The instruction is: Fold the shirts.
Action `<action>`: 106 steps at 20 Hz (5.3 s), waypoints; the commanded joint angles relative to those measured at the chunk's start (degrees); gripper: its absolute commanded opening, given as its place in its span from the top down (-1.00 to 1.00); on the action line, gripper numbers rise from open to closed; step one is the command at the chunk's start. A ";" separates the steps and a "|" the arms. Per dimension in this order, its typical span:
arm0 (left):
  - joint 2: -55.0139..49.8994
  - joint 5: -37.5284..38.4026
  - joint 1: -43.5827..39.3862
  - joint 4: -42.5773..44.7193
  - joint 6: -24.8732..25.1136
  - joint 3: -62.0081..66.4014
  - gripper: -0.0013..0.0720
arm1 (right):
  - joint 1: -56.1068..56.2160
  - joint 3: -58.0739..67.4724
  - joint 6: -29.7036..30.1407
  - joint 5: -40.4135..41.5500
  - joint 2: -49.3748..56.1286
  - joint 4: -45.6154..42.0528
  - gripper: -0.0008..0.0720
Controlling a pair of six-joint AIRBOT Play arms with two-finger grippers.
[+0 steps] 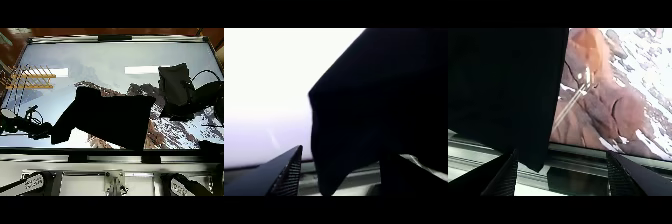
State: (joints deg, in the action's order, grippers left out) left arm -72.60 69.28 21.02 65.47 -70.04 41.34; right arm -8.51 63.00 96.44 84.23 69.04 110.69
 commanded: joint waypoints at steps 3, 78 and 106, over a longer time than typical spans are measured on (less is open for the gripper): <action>-3.08 -5.66 -4.02 -1.70 -1.25 -0.26 -0.39 | 0.11 -0.04 -0.15 -0.20 -0.02 -0.20 -0.82; -3.10 -12.13 -12.94 -10.82 -4.26 31.06 -0.57 | 20.00 40.74 -11.65 -1.49 30.73 -21.14 -0.53; 10.95 -0.39 -13.25 -7.67 -1.09 -12.90 -0.52 | -4.59 -8.63 0.90 -4.61 -0.85 -1.92 -0.53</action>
State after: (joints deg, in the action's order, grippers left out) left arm -61.25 71.13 9.13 59.11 -71.77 28.97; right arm -13.15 55.11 97.54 81.21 68.29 107.63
